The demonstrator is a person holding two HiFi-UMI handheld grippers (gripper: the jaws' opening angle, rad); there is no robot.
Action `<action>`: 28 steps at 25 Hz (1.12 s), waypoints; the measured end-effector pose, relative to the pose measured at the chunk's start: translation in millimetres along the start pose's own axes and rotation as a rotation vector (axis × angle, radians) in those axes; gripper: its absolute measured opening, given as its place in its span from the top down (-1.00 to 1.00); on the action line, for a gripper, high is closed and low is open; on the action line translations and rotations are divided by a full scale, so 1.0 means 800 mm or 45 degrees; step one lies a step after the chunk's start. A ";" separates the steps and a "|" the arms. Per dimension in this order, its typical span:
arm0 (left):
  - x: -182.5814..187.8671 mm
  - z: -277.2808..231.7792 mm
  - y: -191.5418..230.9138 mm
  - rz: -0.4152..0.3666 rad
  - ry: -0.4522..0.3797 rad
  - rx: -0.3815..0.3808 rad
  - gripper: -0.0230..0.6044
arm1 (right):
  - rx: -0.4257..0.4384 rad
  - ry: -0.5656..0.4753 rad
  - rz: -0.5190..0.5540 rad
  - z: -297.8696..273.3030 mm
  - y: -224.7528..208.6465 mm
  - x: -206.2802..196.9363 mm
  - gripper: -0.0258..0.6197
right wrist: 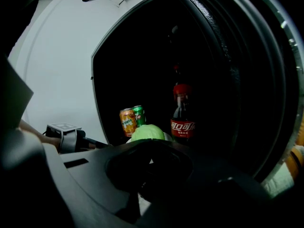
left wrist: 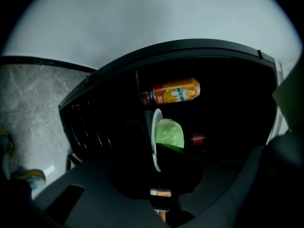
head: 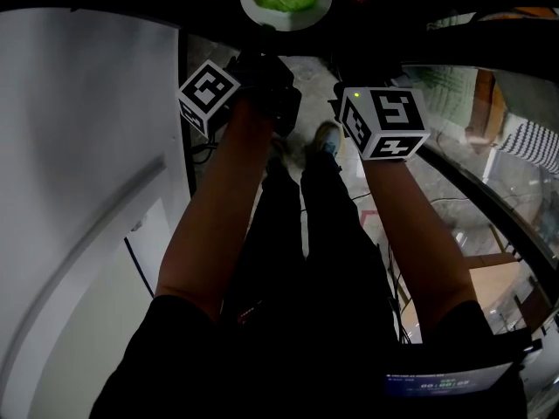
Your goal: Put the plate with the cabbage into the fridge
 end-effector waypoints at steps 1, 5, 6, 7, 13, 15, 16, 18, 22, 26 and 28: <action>0.000 0.003 -0.003 -0.053 0.022 0.000 0.87 | -0.002 0.001 -0.001 0.001 0.000 -0.001 0.90; 0.001 0.008 -0.015 -0.363 0.136 0.023 0.87 | -0.005 0.002 0.001 -0.001 0.001 -0.004 0.90; 0.000 0.009 -0.017 -0.434 0.162 0.031 0.87 | -0.006 0.003 0.001 -0.002 0.001 -0.006 0.90; 0.000 0.009 -0.017 -0.504 0.184 0.041 0.87 | -0.006 0.005 0.002 -0.003 0.001 -0.007 0.90; -0.004 0.009 -0.030 -1.114 0.313 0.132 0.87 | 0.001 0.021 0.000 -0.010 0.010 -0.017 0.90; -0.009 0.008 -0.037 -1.298 0.344 0.140 0.87 | 0.003 0.029 -0.002 -0.011 0.014 -0.022 0.90; -0.012 0.006 -0.040 -1.372 0.357 0.136 0.87 | 0.005 0.031 -0.003 -0.012 0.016 -0.023 0.90; -0.018 0.002 -0.043 -1.498 0.376 0.125 0.87 | 0.011 0.034 -0.004 -0.014 0.018 -0.027 0.90; -0.026 0.003 -0.036 -1.657 0.416 0.122 0.92 | 0.015 0.040 -0.004 -0.017 0.020 -0.035 0.90; -0.028 0.004 -0.030 -1.701 0.439 0.120 0.92 | 0.018 0.046 0.002 -0.019 0.023 -0.039 0.90; -0.029 0.000 -0.029 -1.708 0.440 0.120 0.92 | 0.018 0.048 0.003 -0.021 0.022 -0.040 0.90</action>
Point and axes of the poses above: the fingertips, and each gripper's own axes: z backward along the fingers, y to its left, x out of its top, the point moved 2 cm from there along z, backward along the fingers, and after that the axes turned 11 degrees about -x, right-handed, at the moved point
